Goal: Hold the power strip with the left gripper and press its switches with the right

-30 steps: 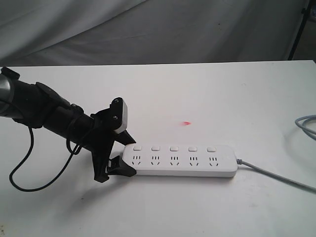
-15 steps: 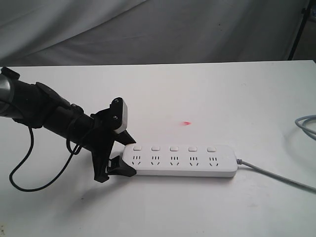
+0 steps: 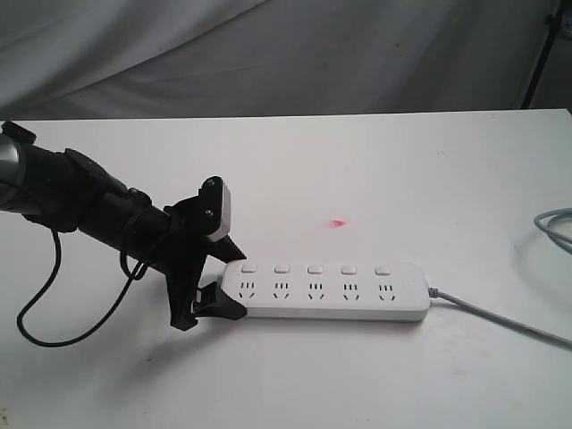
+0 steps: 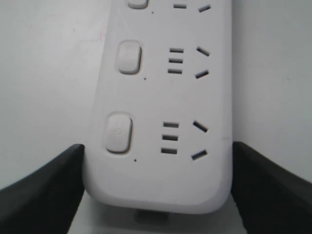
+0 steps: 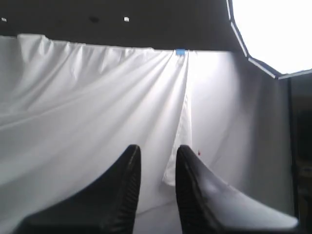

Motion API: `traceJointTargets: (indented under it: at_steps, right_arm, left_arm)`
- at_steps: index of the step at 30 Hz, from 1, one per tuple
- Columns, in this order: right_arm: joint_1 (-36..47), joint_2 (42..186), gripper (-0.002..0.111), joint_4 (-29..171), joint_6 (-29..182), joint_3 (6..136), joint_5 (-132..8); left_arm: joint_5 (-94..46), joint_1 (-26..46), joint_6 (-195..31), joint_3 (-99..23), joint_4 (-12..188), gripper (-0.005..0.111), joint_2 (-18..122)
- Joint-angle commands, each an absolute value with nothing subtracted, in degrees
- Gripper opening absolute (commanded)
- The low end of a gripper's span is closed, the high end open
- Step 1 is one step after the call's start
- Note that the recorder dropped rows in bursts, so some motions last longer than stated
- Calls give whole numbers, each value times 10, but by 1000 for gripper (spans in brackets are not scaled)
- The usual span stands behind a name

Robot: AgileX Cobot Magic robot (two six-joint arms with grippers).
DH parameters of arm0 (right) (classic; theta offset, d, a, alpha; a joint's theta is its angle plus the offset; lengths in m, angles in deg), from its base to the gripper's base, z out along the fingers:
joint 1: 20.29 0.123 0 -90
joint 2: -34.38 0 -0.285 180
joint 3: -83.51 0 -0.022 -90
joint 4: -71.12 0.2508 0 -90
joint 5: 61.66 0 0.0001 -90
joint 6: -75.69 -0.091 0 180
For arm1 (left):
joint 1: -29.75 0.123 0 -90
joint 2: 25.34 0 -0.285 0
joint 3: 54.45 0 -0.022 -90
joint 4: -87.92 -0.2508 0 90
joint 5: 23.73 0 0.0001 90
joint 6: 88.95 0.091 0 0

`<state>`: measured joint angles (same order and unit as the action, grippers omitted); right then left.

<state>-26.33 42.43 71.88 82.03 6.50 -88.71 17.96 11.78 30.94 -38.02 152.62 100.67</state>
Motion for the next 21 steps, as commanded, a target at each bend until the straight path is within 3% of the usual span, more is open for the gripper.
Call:
traceJointTargets:
  at_steps: [1, 7, 11, 14, 16, 21]
  right_arm:
    - [-260, 422, 24, 717, 831, 63, -932]
    - [-260, 422, 24, 717, 808, 63, -938]
    - [-260, 422, 24, 707, 609, 63, -995]
    - [-260, 422, 24, 683, 597, 73, -960]
    - [-260, 457, 22, 674, 564, 153, -865]
    - [-260, 643, 21, 557, 491, 304, -811]
  left_arm:
    - [175, 115, 310, -382, 1534, 0, 1008]
    - [175, 115, 310, -382, 1534, 0, 1008]
    - [175, 115, 310, -382, 1534, 0, 1008]
    - [175, 115, 310, -382, 1534, 0, 1008]
    - [175, 115, 310, -382, 1534, 0, 1008]
    - [175, 115, 310, -382, 1534, 0, 1008]
